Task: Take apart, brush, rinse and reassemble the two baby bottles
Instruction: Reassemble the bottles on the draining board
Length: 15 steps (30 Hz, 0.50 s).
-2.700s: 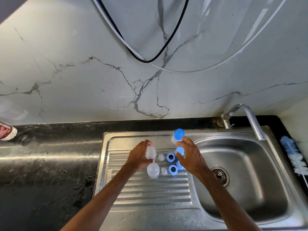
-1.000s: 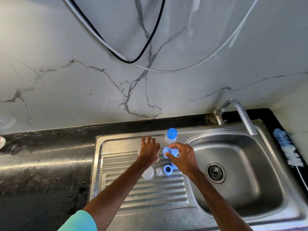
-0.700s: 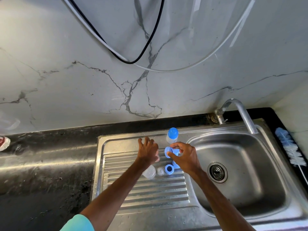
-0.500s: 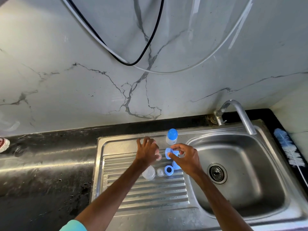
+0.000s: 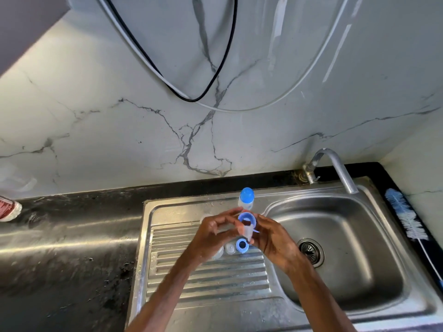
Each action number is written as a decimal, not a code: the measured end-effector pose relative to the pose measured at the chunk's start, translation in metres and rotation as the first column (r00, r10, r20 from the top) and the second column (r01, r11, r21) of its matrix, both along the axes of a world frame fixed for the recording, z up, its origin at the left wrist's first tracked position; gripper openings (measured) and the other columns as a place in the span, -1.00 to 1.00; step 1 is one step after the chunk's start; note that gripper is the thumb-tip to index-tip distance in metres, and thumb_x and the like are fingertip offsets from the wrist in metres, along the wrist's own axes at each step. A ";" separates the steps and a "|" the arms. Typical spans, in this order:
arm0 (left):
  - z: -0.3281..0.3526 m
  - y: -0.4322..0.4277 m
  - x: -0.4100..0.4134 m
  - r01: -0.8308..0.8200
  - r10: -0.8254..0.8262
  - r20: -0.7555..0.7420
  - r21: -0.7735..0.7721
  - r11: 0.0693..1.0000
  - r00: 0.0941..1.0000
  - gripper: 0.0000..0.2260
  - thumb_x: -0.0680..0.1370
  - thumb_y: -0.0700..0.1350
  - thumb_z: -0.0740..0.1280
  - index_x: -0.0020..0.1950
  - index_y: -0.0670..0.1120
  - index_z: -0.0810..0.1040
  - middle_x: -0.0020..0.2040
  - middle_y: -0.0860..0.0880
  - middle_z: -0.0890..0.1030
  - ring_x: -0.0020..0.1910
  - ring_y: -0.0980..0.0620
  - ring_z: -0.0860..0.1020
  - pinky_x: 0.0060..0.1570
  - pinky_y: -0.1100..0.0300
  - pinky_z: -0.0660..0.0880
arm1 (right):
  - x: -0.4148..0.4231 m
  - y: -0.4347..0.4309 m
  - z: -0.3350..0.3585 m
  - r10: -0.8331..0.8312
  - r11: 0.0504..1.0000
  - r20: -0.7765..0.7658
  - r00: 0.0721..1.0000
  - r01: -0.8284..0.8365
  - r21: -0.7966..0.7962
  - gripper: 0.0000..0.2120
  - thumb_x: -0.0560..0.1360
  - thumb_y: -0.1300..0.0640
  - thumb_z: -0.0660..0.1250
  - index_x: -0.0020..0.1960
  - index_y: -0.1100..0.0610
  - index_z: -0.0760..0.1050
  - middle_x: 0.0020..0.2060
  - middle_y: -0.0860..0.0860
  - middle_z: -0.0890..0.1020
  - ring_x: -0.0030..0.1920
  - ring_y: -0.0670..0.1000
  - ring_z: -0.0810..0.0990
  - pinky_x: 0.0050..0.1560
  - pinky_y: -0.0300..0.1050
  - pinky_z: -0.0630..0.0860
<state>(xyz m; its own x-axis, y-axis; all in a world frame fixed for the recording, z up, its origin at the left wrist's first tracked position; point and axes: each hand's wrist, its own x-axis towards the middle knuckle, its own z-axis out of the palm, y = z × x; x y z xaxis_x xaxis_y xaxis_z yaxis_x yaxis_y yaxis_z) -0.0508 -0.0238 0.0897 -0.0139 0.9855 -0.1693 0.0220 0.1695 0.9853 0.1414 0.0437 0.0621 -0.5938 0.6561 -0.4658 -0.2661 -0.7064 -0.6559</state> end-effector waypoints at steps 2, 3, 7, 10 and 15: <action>0.008 -0.005 0.013 -0.037 0.032 0.068 0.065 0.997 0.997 -0.88 0.51 -0.21 0.53 0.01 -0.21 0.70 0.25 -0.03 0.68 0.28 -0.03 0.63 0.17 0.16 0.58 | -0.002 -0.006 0.012 0.007 0.999 0.043 0.999 -0.009 0.047 -0.66 0.64 0.02 0.32 0.25 0.23 0.66 0.05 0.24 0.68 -0.07 0.10 0.67 -0.08 -0.07 0.64; 0.012 -0.007 0.018 -0.069 0.062 0.079 0.087 0.994 0.995 -0.89 0.51 -0.22 0.53 0.00 -0.21 0.70 0.19 -0.06 0.71 0.24 -0.05 0.65 0.12 0.17 0.60 | -0.002 -0.008 0.018 -0.011 0.998 0.063 0.998 0.007 0.059 -0.68 0.64 0.03 0.31 0.23 0.22 0.68 0.05 0.27 0.68 -0.07 0.11 0.68 -0.06 -0.06 0.67; 0.024 -0.017 0.031 -0.188 0.180 0.074 0.119 0.975 0.981 -0.86 0.48 -0.17 0.56 -0.01 -0.19 0.71 0.00 -0.10 0.75 0.05 -0.07 0.72 -0.02 0.20 0.62 | 0.003 -0.017 0.041 -0.032 0.995 0.138 0.990 0.019 0.095 -0.65 0.69 0.02 0.27 0.23 0.24 0.67 0.11 0.33 0.69 -0.01 0.23 0.72 -0.01 -0.01 0.72; 0.027 -0.020 0.035 -0.276 0.272 0.059 0.097 0.956 0.961 -0.83 0.45 -0.09 0.59 -0.03 -0.14 0.73 -0.05 -0.08 0.76 -0.04 -0.09 0.74 -0.05 0.11 0.66 | 0.014 -0.024 0.057 -0.044 0.983 0.173 0.984 0.012 0.183 -0.66 0.73 0.02 0.20 0.29 0.25 0.56 0.12 0.30 0.70 0.08 0.35 0.72 0.08 0.13 0.70; 0.034 -0.018 0.037 -0.229 0.229 -0.014 0.009 0.973 0.973 -0.79 0.46 -0.03 0.56 -0.02 -0.14 0.72 -0.11 -0.06 0.76 -0.11 -0.06 0.74 -0.09 0.11 0.68 | 0.035 -0.029 0.076 -0.067 0.864 0.278 0.958 -0.084 0.496 -0.74 0.61 0.25 0.41 0.30 0.16 0.60 0.08 0.20 0.73 0.02 0.25 0.75 -0.03 0.12 0.72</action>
